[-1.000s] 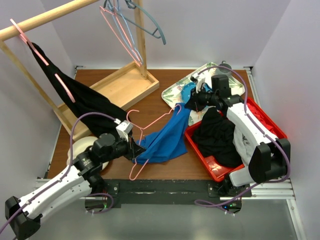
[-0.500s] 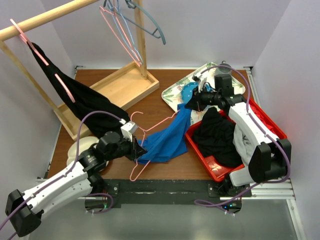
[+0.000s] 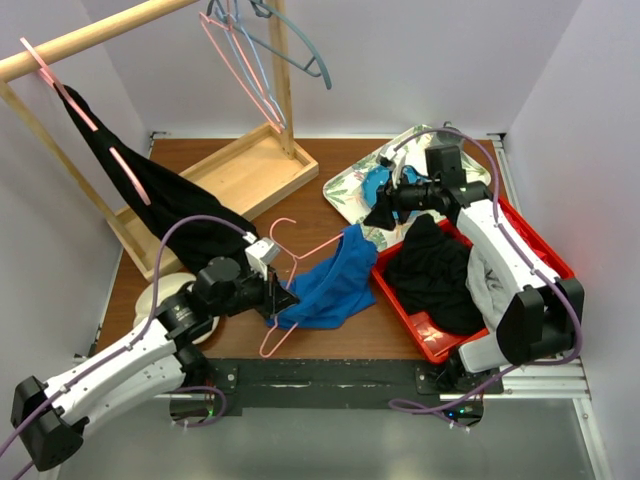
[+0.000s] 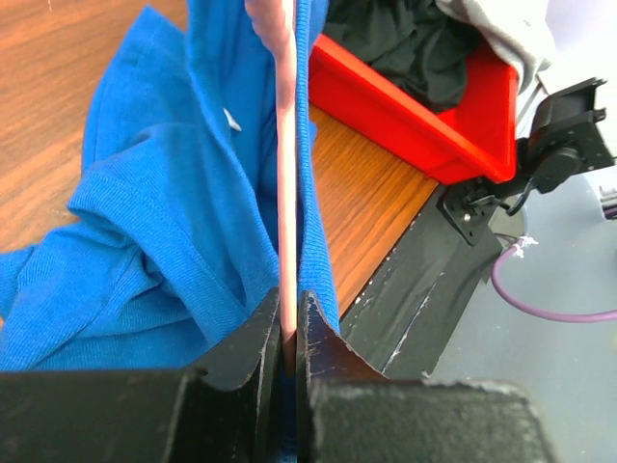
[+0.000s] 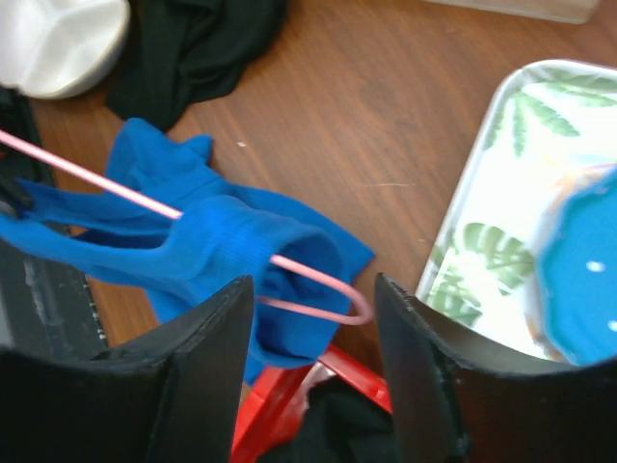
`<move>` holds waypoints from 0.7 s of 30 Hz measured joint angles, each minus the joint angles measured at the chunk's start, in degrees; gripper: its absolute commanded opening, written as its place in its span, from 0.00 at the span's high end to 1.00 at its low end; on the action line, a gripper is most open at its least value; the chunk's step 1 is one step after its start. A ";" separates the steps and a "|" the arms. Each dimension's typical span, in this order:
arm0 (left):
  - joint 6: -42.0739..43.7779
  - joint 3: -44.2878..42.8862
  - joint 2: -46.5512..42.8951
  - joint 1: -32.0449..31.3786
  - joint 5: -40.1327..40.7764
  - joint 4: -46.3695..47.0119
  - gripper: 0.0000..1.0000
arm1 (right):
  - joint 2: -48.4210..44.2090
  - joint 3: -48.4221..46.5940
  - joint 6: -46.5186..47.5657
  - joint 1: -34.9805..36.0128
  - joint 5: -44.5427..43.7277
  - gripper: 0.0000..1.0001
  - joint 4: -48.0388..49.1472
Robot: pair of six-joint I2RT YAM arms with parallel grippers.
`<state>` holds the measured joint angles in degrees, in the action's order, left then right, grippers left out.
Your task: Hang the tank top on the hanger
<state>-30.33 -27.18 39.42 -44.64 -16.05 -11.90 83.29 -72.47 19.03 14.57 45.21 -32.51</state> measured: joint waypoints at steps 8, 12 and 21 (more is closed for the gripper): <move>1.77 -1.88 -2.84 0.00 0.90 -3.34 1.00 | -1.14 -5.84 5.38 -0.48 0.07 0.18 -5.53; 4.42 -11.61 1.16 0.00 5.18 -11.26 1.00 | -2.08 -8.31 9.51 -0.48 3.43 0.16 -9.92; 5.35 -32.06 6.03 0.00 24.70 -24.90 1.00 | -11.15 -2.38 6.47 -2.27 2.60 0.10 -5.11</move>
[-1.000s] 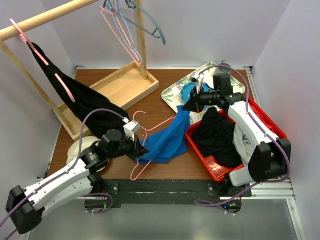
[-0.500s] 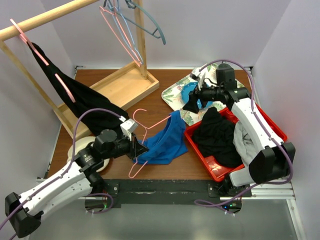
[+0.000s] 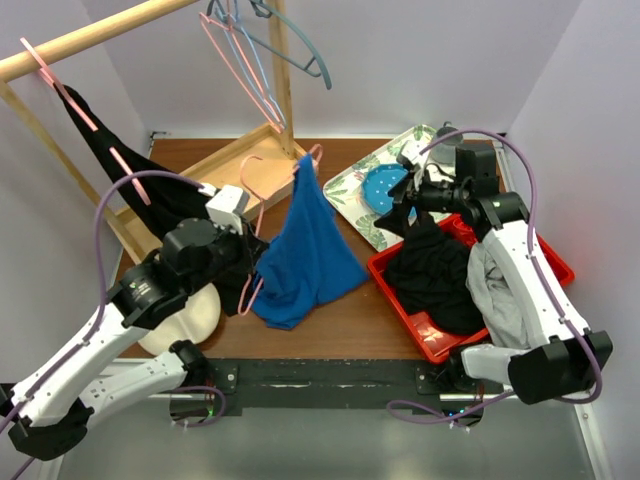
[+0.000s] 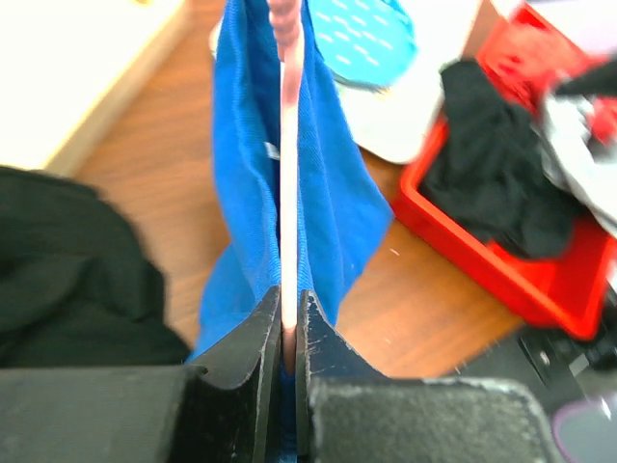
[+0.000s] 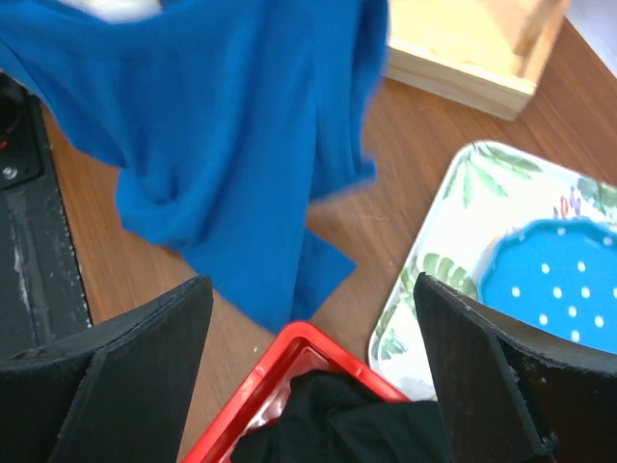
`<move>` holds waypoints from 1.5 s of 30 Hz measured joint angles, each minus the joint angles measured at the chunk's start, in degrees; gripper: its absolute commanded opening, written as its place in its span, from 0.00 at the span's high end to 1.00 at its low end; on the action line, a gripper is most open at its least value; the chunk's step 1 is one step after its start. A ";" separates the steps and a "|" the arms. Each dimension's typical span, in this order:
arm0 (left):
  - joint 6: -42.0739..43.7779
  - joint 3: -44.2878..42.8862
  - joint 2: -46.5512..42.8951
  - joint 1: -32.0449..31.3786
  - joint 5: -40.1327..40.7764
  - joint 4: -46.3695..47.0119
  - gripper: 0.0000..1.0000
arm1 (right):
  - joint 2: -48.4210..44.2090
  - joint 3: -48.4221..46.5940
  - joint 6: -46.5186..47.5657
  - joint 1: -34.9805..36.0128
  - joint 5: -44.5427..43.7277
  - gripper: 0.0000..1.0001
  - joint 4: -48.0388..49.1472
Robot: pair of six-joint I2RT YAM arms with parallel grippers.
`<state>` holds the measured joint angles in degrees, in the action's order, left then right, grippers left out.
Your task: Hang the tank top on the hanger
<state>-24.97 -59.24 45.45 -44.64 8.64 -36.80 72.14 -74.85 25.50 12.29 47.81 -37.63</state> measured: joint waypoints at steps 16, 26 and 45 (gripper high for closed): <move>-3.85 -7.93 1.64 0.02 11.87 -11.19 1.00 | -2.80 13.49 -7.56 -4.94 4.02 0.08 13.09; -10.75 -9.79 5.81 0.02 19.45 -12.31 1.00 | -3.69 17.27 -8.15 -6.69 5.92 0.07 16.72; -10.78 -18.75 19.04 7.58 40.28 -5.84 1.00 | -3.96 19.67 -8.55 -9.62 8.02 0.07 19.28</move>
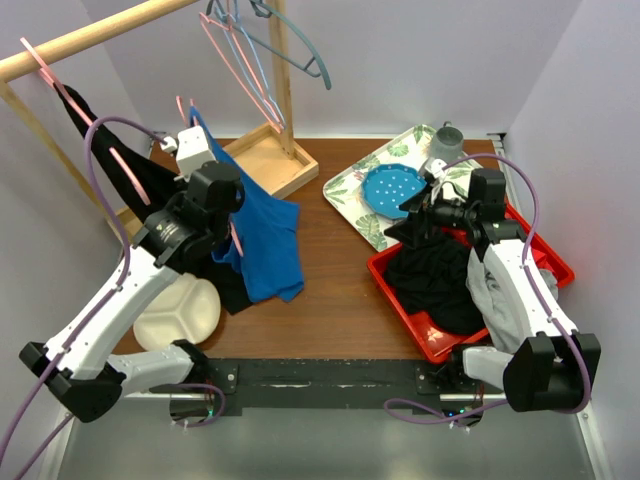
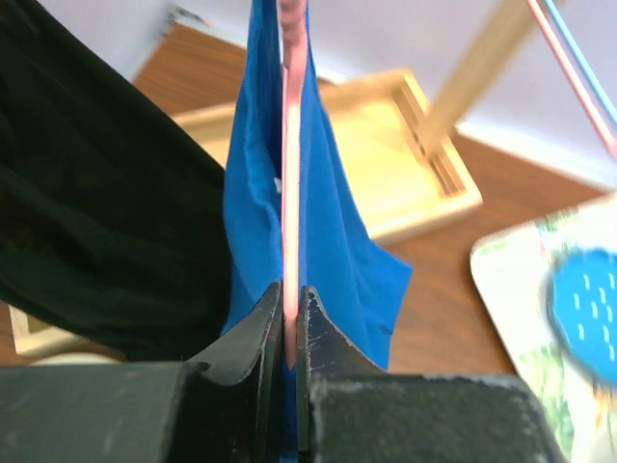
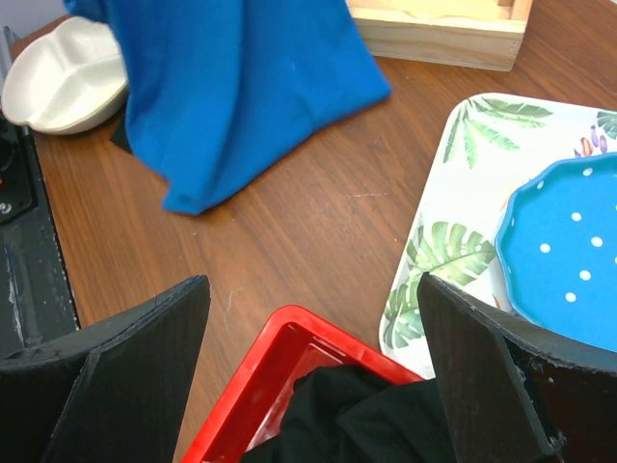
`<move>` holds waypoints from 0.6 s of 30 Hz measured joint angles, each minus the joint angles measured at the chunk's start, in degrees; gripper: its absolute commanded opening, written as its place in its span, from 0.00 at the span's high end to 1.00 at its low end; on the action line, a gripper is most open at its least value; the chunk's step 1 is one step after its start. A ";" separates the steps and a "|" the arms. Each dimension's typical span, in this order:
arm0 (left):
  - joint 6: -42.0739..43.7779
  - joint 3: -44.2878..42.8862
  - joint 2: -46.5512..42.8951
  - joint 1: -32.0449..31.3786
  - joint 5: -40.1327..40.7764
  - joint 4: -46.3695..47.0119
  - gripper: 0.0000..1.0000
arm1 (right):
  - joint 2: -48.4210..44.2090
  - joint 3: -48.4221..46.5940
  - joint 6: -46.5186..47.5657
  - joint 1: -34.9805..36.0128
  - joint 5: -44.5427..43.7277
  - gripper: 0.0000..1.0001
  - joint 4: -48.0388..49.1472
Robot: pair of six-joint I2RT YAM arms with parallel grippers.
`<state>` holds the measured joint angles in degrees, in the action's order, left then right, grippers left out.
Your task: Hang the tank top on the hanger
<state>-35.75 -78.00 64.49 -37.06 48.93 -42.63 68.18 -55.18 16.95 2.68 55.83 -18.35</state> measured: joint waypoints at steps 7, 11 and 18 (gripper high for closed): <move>3.78 -5.79 5.29 3.69 4.48 7.13 1.00 | 0.00 0.37 -0.02 -0.57 0.68 0.07 0.33; 6.58 -8.72 7.23 4.17 6.91 11.74 1.00 | 0.00 0.37 -0.02 -0.79 0.72 0.07 0.42; 11.54 -13.03 9.44 7.15 9.46 17.55 1.00 | 0.00 0.74 0.00 -1.49 0.72 0.07 0.79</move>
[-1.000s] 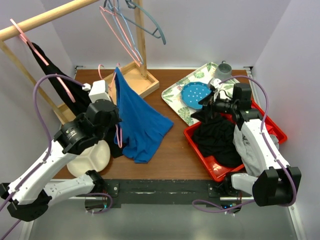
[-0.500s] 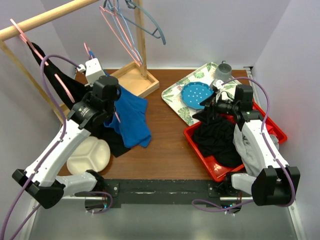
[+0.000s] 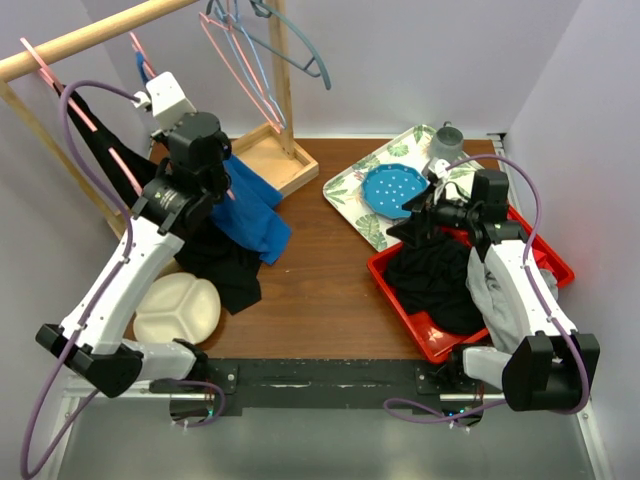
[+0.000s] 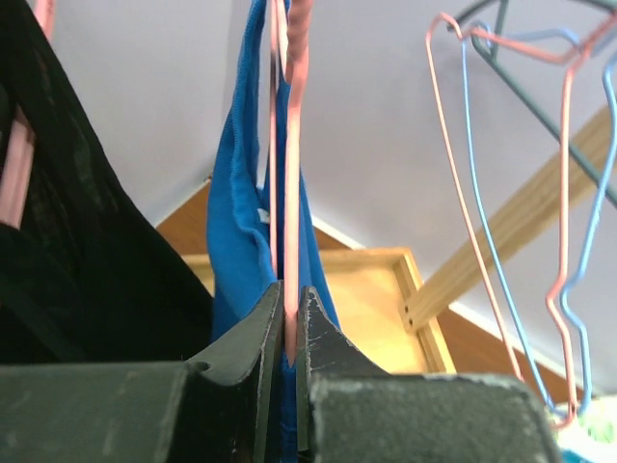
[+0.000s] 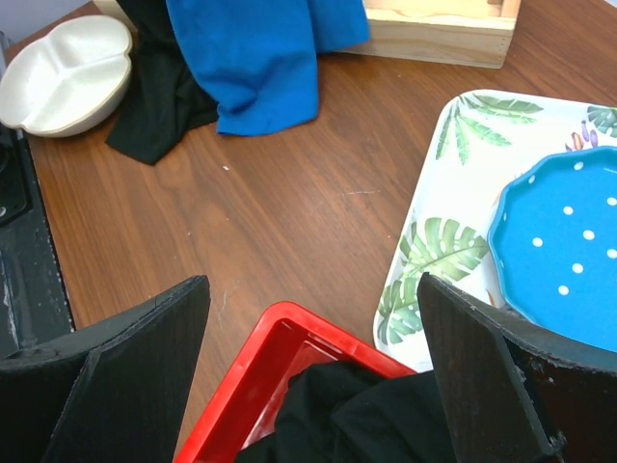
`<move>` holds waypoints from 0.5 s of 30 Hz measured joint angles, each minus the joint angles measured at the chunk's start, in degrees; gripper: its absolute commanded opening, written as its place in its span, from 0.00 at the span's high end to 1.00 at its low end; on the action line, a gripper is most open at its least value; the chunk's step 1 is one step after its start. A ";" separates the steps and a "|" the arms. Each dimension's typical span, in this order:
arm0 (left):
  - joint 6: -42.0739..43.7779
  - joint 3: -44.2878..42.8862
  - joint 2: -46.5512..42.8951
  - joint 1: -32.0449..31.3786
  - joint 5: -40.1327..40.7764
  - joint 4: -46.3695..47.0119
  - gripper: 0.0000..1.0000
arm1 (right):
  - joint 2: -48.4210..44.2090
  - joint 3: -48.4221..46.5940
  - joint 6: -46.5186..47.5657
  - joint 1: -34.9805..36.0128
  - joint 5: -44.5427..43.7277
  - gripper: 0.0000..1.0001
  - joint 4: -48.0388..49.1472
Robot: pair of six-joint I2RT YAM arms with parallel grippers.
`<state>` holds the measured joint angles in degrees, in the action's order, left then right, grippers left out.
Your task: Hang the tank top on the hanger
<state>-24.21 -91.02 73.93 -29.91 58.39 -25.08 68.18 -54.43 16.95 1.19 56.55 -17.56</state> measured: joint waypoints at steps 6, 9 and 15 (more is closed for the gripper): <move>0.81 -4.94 2.93 4.83 -0.57 0.61 1.00 | 0.00 0.20 0.00 -0.66 0.02 0.07 0.07; 0.81 -6.93 4.22 7.13 -1.44 0.61 1.00 | 0.00 0.24 0.00 -0.85 0.07 0.07 0.07; 0.22 -9.73 6.21 12.59 -3.72 0.22 1.00 | 0.00 0.26 -0.02 -0.87 0.20 0.07 0.07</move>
<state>-23.99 -100.75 80.14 -17.32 54.68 -24.86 68.18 -54.17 16.93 0.32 56.75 -17.50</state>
